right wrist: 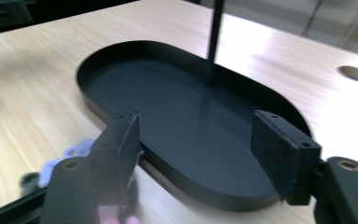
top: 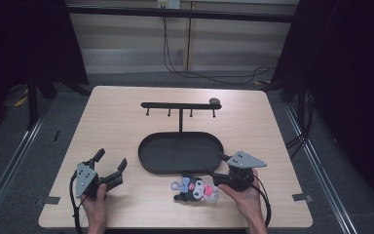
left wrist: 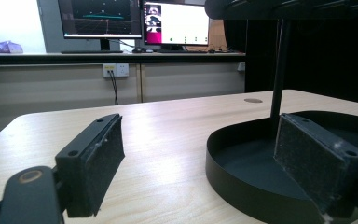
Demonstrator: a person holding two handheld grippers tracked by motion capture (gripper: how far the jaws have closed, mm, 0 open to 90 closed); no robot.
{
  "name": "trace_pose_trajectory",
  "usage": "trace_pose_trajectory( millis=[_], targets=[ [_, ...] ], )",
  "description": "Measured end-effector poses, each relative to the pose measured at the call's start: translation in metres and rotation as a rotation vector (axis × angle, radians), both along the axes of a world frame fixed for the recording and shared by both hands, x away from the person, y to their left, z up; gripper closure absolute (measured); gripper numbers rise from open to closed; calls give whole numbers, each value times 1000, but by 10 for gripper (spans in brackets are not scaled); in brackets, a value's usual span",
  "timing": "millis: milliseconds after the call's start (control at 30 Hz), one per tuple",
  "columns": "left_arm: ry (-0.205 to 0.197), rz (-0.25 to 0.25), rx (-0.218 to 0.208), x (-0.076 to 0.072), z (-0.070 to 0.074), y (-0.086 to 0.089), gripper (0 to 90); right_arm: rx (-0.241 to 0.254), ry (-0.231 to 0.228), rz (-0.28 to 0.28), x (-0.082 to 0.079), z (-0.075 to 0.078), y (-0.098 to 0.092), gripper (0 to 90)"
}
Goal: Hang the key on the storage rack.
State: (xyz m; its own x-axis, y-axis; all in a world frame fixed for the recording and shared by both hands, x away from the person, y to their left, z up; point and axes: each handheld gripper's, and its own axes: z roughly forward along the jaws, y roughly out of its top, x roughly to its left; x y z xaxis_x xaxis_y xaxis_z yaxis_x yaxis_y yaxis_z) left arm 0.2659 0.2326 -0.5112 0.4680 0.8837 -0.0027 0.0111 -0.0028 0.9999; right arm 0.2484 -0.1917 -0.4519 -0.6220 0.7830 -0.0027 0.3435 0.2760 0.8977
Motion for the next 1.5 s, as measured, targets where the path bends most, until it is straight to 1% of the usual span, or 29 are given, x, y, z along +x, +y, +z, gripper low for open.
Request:
trace_pose_trajectory(
  millis=[33,100,133,167,200,300,333,500,533,600,633,700,767,833,867,933,1000,1033,1067,1100,1133,1167,1233,1300,1333,1367,1400,1433,1500],
  targets=[
    [1,-2,0,0,0,0,154,-9,27,29,3,3,4,295],
    [1,-2,1,0,0,0,154,-17,34,44,4,4,6,300],
    [1,-2,1,0,0,0,154,-43,43,77,5,5,13,305],
    [1,-2,1,0,0,0,154,-43,43,77,5,5,13,305],
    [1,-2,1,0,0,0,154,-35,77,110,6,5,18,309],
    [1,-2,0,0,0,0,154,-19,101,143,6,3,23,320],
    [1,-2,0,0,0,0,154,-13,126,171,7,2,29,320],
    [1,-2,0,0,0,0,154,-39,161,215,10,4,42,340],
    [1,-3,0,0,0,0,154,-65,190,244,14,6,48,359],
    [1,-4,0,0,0,0,154,-113,220,276,17,6,53,419],
    [1,-4,0,0,0,0,154,-129,246,290,18,5,56,422],
    [1,-4,0,0,0,0,154,-147,261,299,19,5,58,428],
    [2,-5,1,0,0,0,154,-178,280,326,23,3,63,493],
    [1,-5,0,0,0,0,154,-185,288,329,24,4,65,492],
    [1,-8,-1,0,0,0,154,-187,316,359,28,4,69,496],
    [1,-8,0,0,0,0,154,-221,335,380,32,5,75,503],
    [1,-9,-2,0,0,0,154,-233,347,391,34,5,78,507],
    [1,-9,-2,0,0,0,154,-273,382,395,39,5,85,499],
    [1,-10,-1,0,0,0,154,-303,388,391,41,6,89,497],
    [1,-10,-1,0,0,0,154,-303,388,391,41,6,89,497],
    [0,-9,2,0,0,0,154,-342,402,415,44,7,96,488],
    [0,-9,2,0,0,0,154,-342,402,415,44,7,96,488],
    [0,-9,2,0,0,0,154,-386,434,435,49,7,106,467],
    [0,-10,3,0,0,0,154,-406,487,446,54,4,111,465],
    [0,-12,2,0,0,0,154,-418,511,429,56,2,113,465],
    [1,-14,0,0,0,0,154,-441,524,420,57,1,115,482],
    [1,-14,0,0,0,0,154,-441,524,420,57,1,115,482],
    [0,-12,2,0,0,0,154,-449,544,442,61,0,118,501],
    [0,-12,2,0,0,0,154,-462,555,448,62,0,120,501]
  ],
)
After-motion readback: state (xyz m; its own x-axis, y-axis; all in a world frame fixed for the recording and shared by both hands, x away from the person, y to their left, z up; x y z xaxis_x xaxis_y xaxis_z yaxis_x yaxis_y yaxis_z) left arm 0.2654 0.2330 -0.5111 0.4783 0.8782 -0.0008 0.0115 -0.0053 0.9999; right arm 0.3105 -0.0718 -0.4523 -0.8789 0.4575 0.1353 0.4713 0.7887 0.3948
